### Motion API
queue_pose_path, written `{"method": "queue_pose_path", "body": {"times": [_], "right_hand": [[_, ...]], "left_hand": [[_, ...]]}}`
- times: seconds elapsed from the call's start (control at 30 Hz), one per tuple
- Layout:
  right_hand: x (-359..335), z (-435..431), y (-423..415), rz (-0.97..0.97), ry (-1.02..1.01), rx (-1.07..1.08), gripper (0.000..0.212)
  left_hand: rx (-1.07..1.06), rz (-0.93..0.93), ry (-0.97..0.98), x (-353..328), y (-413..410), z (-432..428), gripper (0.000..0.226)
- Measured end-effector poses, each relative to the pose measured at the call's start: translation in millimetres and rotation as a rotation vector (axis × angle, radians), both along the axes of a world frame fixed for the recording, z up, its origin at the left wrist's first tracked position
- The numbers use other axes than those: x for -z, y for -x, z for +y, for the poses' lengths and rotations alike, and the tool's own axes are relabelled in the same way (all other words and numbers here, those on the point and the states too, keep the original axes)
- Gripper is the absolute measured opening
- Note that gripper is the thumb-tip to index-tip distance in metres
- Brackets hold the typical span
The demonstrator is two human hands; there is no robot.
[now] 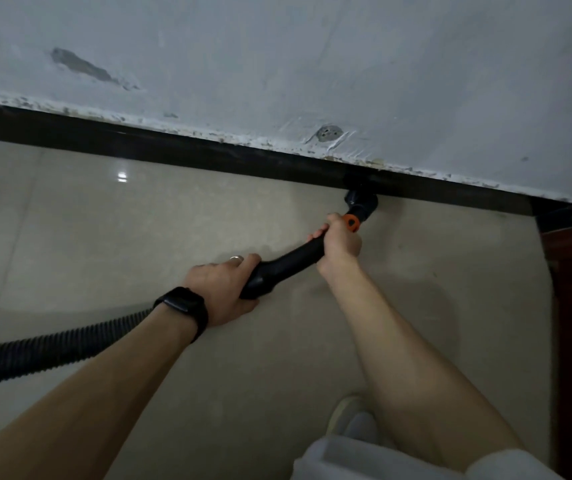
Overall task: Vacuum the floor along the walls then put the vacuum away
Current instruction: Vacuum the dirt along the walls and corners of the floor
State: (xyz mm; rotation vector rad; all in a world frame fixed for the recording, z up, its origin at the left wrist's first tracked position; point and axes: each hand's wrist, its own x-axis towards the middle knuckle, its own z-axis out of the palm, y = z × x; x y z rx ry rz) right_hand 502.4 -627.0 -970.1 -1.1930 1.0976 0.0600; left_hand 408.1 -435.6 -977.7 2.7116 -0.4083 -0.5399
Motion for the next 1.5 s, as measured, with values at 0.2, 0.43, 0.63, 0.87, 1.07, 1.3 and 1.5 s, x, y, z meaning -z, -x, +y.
{"method": "queue_pose_path", "body": {"times": [0.2,0.43,0.63,0.87,1.07,1.3,1.5], "right_hand": [[-8.8,-93.2,-33.6,-0.029,0.026,0.14,0.025],[-5.7,-223.0,-57.4,-0.02,0.023,0.248,0.017],[-7.3,-326.0,-80.2,-0.024,0.068,0.296,0.013],[2.4,-415.3,-106.5,0.078,0.332,0.19,0.003],[4.4,-469.9,-126.1,0.314,0.74,-0.158,0.034],[-6.0,-485.8,-112.3,0.441,0.789,-0.221,0.039],[6.7,-471.6,-57.4,0.472,0.711,-0.022,0.044]], "left_hand": [[0.097,0.023,0.004,-5.9,-57.1,-87.7,0.054],[0.191,0.01,0.04,7.0,-98.6,-212.1,0.056],[0.253,-0.02,0.054,12.6,-120.8,-321.2,0.062],[0.268,0.213,0.183,24.4,-140.4,-413.8,0.062],[0.188,0.486,0.374,28.7,-131.2,-474.8,0.072],[0.208,0.626,0.368,23.1,-131.4,-493.0,0.07],[0.343,0.539,0.255,31.3,-105.4,-463.8,0.063]]}}
